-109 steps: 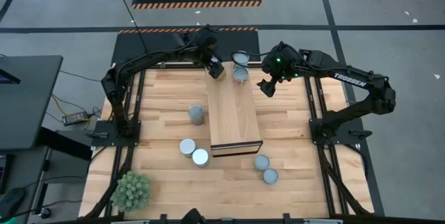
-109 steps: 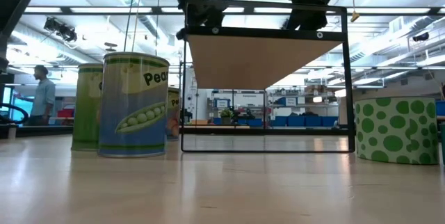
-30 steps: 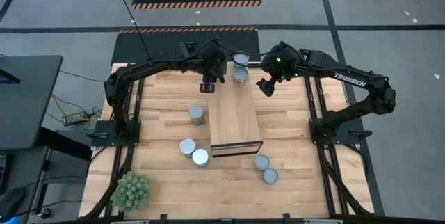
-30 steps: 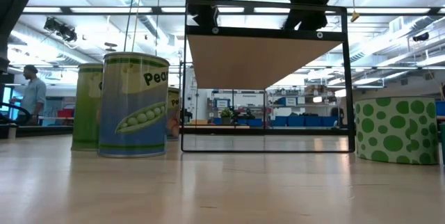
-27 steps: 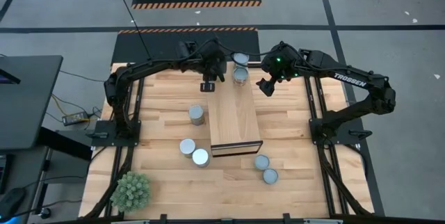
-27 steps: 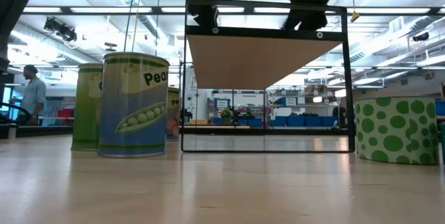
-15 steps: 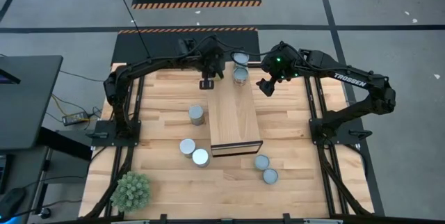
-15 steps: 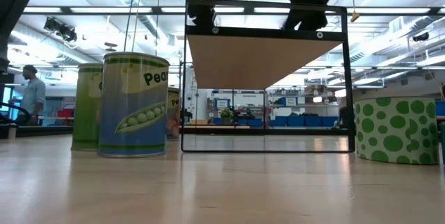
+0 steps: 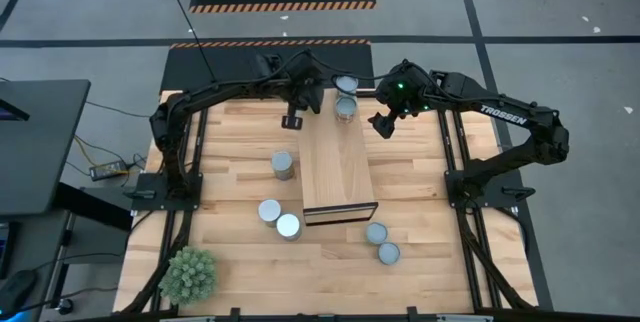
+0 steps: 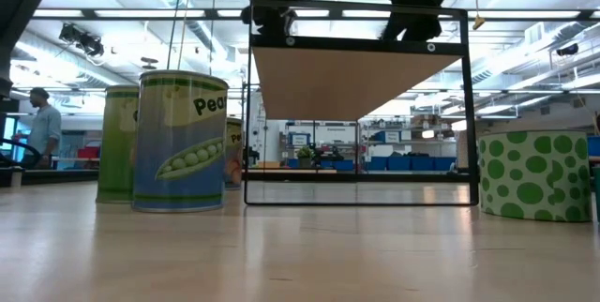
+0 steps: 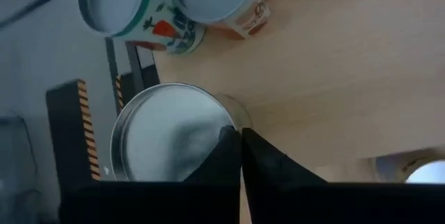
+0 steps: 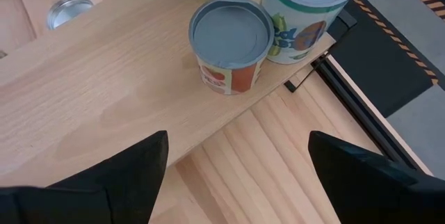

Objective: Pick and place cans onto a shelf
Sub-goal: Put the canned carrots on the shelf

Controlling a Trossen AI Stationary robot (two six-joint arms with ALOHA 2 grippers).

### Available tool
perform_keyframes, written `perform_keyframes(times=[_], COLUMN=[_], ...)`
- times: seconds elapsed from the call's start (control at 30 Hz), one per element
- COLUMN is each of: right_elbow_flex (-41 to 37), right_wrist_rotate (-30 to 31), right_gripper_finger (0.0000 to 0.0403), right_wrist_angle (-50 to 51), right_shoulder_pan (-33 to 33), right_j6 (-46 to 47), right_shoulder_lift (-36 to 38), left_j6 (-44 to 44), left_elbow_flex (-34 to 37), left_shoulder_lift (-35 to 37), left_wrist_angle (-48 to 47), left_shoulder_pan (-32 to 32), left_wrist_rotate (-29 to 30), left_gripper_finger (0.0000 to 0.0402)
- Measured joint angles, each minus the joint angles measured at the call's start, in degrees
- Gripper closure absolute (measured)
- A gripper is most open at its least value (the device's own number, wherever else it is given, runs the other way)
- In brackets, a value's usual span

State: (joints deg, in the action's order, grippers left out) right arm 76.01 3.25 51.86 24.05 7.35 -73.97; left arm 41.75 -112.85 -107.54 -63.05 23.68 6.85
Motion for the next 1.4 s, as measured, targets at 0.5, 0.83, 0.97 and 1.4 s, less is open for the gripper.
perform_keyframes(times=[0.5, 0.83, 0.97, 1.4], right_elbow_flex=[0.0, 0.0, 0.0, 0.0], right_wrist_rotate=[0.1, 0.1, 0.1, 0.1], right_gripper_finger=[0.0049, 0.0049, 0.0049, 0.0049], right_wrist_angle=[-1.4, -3.1, -3.1, -5.3], right_shoulder_pan=[-0.7, -0.8, -0.8, -0.8], right_j6=[1.5, 1.6, 1.6, 0.5], right_shoulder_lift=[0.0, 0.0, 0.0, 0.0], left_j6=[19.3, 18.9, 18.9, 17.4], left_elbow_flex=[-2.0, -3.5, -3.4, -2.0], left_shoulder_lift=[0.6, 0.7, 0.7, 0.7], left_wrist_angle=[-2.3, -6.8, -6.8, -6.8], left_shoulder_pan=[5.8, 8.1, 7.8, 6.0], left_wrist_rotate=[-12.9, -18.3, -18.8, -15.4], left_gripper_finger=[0.04, 0.04, 0.0398, 0.03])
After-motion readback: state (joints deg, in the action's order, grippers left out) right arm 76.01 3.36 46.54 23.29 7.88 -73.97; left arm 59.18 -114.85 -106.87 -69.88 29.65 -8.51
